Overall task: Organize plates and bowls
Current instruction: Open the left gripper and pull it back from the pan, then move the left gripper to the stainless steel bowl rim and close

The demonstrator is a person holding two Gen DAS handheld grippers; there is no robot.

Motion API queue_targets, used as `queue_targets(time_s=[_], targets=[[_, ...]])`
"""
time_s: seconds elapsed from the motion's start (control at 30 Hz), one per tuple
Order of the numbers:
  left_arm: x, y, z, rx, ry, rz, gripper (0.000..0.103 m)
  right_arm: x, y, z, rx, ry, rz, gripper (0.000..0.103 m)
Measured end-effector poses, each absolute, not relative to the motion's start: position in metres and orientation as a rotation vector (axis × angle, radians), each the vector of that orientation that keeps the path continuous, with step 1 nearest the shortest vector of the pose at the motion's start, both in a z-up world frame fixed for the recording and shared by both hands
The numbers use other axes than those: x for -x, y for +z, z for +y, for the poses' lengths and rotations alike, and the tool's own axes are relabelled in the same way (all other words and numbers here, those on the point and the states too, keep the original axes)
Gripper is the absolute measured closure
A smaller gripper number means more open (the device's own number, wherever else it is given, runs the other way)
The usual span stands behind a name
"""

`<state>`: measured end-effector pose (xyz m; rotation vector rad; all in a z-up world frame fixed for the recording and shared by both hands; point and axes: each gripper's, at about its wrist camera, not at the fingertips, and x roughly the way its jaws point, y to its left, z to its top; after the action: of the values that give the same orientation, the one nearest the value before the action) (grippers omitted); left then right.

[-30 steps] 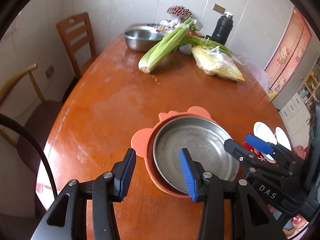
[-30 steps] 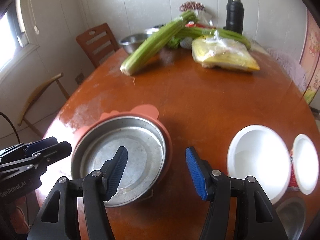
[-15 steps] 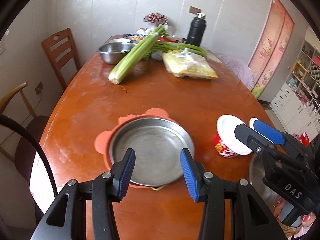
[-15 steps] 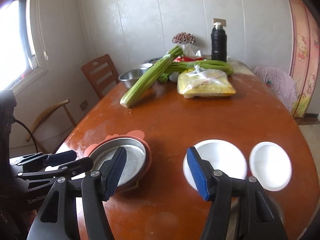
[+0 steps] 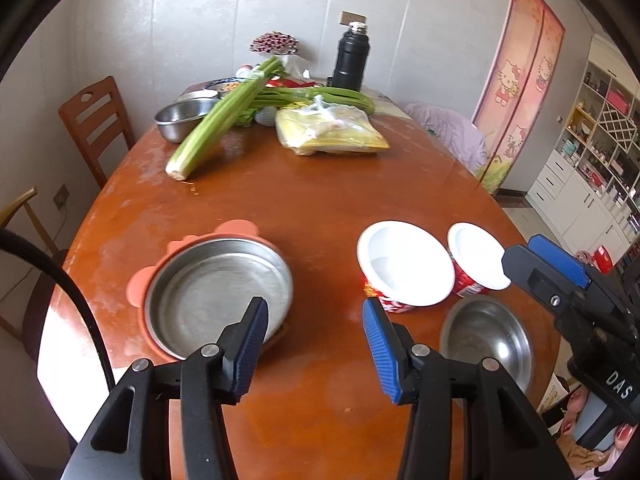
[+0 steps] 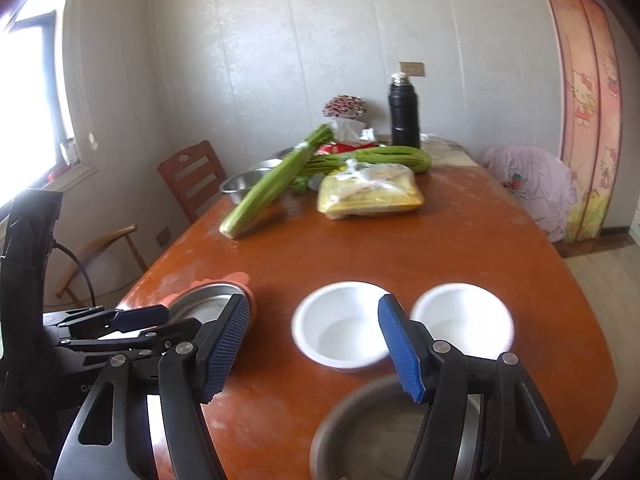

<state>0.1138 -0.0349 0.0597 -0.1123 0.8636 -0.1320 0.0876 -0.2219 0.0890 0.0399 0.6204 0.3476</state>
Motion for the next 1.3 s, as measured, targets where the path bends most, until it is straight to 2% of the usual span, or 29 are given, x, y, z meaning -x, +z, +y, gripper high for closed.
queue_targets(time_s=[0.53,0.97,1.2,1.3], targets=[[-0.122,0.048,-0.104,0.037,-0.215,0.9,0.053,-0.088,0.069,-0.3,-0.067,0.222,0.7,0.034],[-0.13,0.014,-0.143,-0.005,-0.271,0.996,0.053,-0.091,0.016,-0.336,-0.065,0.189,0.888,0.034],[-0.13,-0.004,-0.154,-0.011,-0.277,1.046,0.053,-0.086,-0.001,-0.34,-0.034,0.163,0.913,0.034],[-0.128,-0.008,-0.158,-0.013,-0.283,1.056,0.053,-0.086,-0.006,-0.341,-0.055,0.177,0.931,0.039]])
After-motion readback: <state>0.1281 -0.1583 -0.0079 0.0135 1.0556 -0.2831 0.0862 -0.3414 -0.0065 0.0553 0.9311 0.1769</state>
